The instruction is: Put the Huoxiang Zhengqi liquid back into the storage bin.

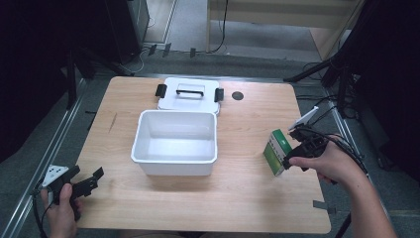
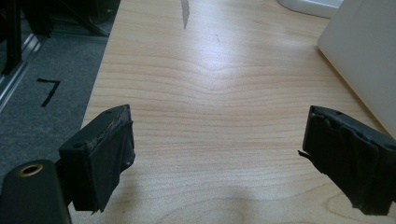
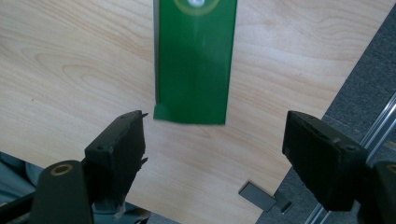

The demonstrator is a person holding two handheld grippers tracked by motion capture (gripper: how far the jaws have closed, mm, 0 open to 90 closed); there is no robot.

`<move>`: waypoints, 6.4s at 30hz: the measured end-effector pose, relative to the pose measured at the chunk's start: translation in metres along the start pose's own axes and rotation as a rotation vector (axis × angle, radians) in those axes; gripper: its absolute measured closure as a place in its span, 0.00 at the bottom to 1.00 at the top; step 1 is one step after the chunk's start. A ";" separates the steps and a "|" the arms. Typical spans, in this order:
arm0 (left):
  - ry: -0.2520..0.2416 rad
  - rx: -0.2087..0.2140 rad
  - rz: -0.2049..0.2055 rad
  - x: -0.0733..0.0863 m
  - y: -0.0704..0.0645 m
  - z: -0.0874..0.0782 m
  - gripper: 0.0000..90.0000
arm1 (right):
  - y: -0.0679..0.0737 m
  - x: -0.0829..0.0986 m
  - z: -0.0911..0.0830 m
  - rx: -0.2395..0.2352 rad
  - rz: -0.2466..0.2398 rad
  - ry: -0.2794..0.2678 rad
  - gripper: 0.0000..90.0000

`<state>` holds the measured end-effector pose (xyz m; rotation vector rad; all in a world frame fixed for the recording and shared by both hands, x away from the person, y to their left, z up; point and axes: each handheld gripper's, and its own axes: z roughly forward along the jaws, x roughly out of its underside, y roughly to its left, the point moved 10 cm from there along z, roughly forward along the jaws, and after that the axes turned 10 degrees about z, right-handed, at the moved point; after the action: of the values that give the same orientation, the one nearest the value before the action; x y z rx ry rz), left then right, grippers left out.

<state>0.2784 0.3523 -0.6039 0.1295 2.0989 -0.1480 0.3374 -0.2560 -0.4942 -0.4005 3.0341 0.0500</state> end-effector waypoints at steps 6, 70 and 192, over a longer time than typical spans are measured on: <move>0.001 0.000 0.000 0.000 0.000 0.000 0.11 | 0.005 -0.015 -0.005 -0.008 0.005 0.007 0.29; 0.004 0.002 -0.002 0.000 0.000 0.001 0.11 | 0.066 -0.057 -0.038 0.040 -0.693 -0.115 0.72; 0.001 0.011 -0.021 -0.001 0.001 0.001 0.11 | 0.251 -0.125 -0.026 0.018 -1.151 -0.078 0.71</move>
<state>0.2798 0.3528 -0.6041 0.1148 2.1008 -0.1724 0.3901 0.0175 -0.4526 -1.9365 2.2655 -0.0361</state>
